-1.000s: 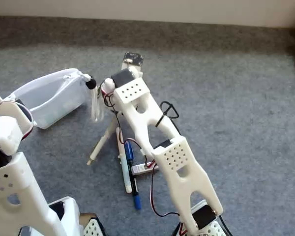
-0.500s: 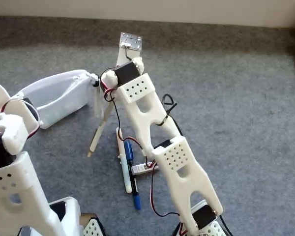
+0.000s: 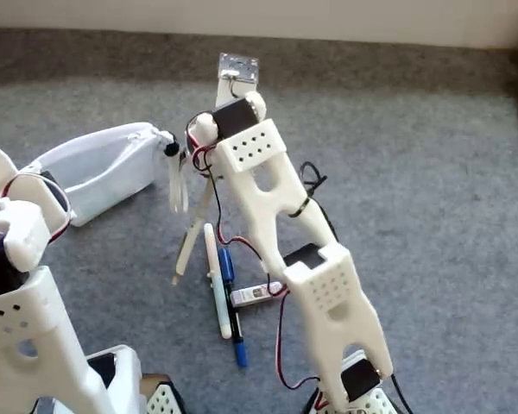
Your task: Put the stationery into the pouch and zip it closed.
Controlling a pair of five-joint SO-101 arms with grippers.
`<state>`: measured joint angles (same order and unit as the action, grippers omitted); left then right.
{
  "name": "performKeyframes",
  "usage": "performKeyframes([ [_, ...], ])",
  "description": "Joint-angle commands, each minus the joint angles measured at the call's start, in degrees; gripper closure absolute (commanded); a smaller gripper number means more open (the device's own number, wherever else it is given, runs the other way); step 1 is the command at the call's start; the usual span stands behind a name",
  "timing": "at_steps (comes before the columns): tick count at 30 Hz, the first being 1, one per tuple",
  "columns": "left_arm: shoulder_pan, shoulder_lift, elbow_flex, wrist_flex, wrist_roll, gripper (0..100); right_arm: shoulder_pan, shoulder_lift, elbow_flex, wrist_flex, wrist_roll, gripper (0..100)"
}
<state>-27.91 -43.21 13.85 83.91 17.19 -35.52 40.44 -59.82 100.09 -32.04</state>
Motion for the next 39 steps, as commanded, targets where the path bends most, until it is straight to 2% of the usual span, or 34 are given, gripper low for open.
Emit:
performKeyframes([
  [1,3.91,-0.04,-0.13,-0.53,0.79,99,0.92,-13.14,7.69,0.92,0.97,99.5],
  [10,10.95,0.22,-5.67,1.58,1.32,99,6.37,-29.32,20.79,0.84,1.05,99.5],
  [15,16.22,0.40,-7.16,2.64,2.29,99,6.46,-37.58,27.56,0.75,5.54,99.5],
  [24,22.99,0.48,-8.66,2.64,2.46,99,6.29,-51.38,31.52,0.75,5.80,99.5],
  [30,23.60,0.48,-8.66,2.81,2.46,99,6.20,-57.01,31.16,0.57,5.89,99.5],
  [34,23.60,0.48,-7.08,2.55,2.46,99,6.20,-60.62,31.16,-3.91,5.89,99.5],
  [39,23.52,0.48,-4.79,2.29,2.29,99,6.11,-64.40,31.43,-11.74,11.69,99.5],
])
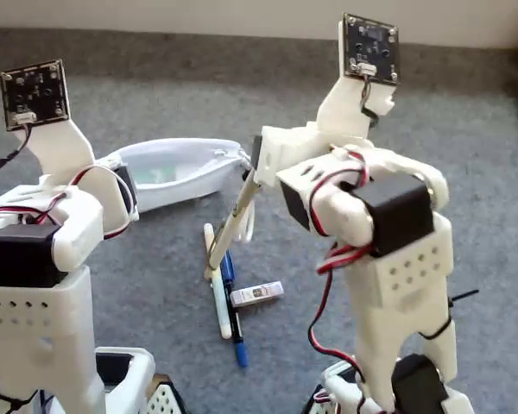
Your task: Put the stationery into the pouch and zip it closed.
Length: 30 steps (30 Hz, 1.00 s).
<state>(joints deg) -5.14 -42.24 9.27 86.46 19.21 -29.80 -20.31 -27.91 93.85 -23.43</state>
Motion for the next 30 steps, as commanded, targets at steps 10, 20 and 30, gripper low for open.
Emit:
performKeyframes([
  [10,0.75,-0.48,-0.13,-0.26,0.09,99,0.04,-4.35,-0.40,-23.60,5.19,99.5],
  [20,0.75,-0.48,-0.13,0.00,0.09,99,-4.97,-3.82,-0.22,-32.04,16.00,99.5],
  [30,-0.84,-0.48,-0.13,0.00,0.09,99,-4.88,2.07,-0.31,-33.45,16.26,99.5],
])
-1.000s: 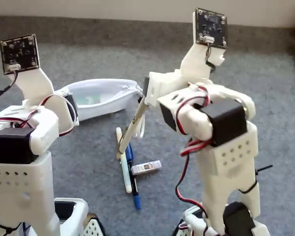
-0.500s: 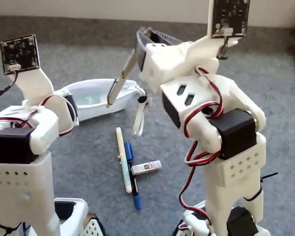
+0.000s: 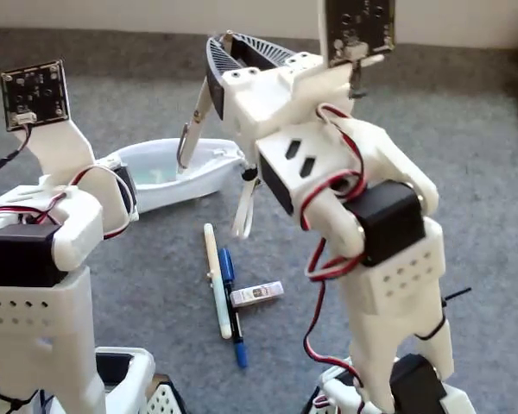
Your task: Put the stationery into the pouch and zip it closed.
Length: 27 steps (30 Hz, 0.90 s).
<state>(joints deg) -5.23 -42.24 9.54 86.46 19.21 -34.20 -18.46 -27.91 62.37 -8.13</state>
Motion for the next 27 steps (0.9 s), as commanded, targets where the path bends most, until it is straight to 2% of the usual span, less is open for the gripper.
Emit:
performKeyframes([
  [1,-1.19,-0.48,-0.40,0.00,0.09,99,-0.57,0.57,-0.31,-1.89,0.97,99.5],
  [5,-1.54,-0.48,-0.40,0.09,0.09,99,-0.57,0.84,-0.31,-1.80,1.49,99.5],
  [9,-1.54,-0.48,-0.40,0.00,0.09,99,-1.10,0.92,-0.22,-1.71,7.12,99.5],
  [18,-1.54,-0.57,-0.40,-0.09,0.09,99,-4.88,1.27,-0.13,1.98,11.87,99.5],
  [27,-1.63,-0.57,-0.40,0.00,0.09,99,-8.48,0.75,8.31,1.54,25.58,99.5],
])
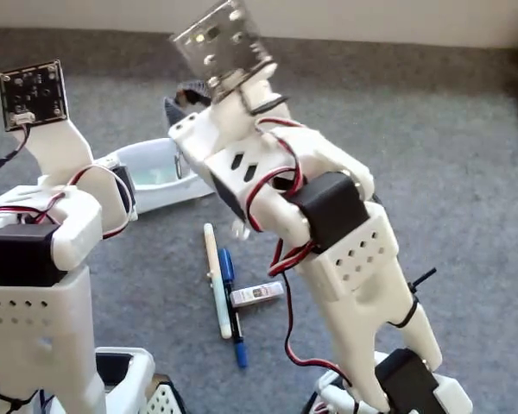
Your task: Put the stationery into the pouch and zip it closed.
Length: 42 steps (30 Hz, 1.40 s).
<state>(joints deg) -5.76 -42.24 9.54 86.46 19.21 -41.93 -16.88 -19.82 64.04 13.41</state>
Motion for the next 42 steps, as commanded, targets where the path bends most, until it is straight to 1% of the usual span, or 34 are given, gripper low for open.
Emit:
performKeyframes([
  [1,-1.10,-0.57,-0.40,0.09,0.09,99,-0.75,-0.92,0.48,-0.13,5.36,99.5],
  [8,-1.10,-0.57,-0.40,0.00,0.09,99,-1.54,-0.92,0.92,0.40,13.19,99.5],
  [13,-1.10,-0.57,-0.40,0.00,0.00,99,-3.65,-0.92,0.92,5.67,16.26,99.5],
  [17,-1.10,-0.57,-0.40,0.00,0.00,99,-4.09,-0.84,0.92,8.04,16.79,98.5],
  [22,-1.10,-0.57,-0.40,0.00,0.00,99,-3.74,-0.84,0.92,10.68,16.53,87.1],
  [32,-1.10,-0.57,-0.40,-0.09,0.00,99,-3.82,-0.92,0.40,15.43,16.44,86.9],
  [35,-1.10,-0.57,-0.40,-0.09,0.00,99,-3.74,-0.92,0.40,16.84,15.47,86.9],
  [39,-1.19,-0.57,-0.40,-0.18,0.00,99,-3.74,-3.12,0.40,17.01,7.21,86.9],
  [42,-1.27,-0.57,-0.40,-0.18,0.00,99,-3.74,-6.55,0.84,18.33,2.81,86.9],
])
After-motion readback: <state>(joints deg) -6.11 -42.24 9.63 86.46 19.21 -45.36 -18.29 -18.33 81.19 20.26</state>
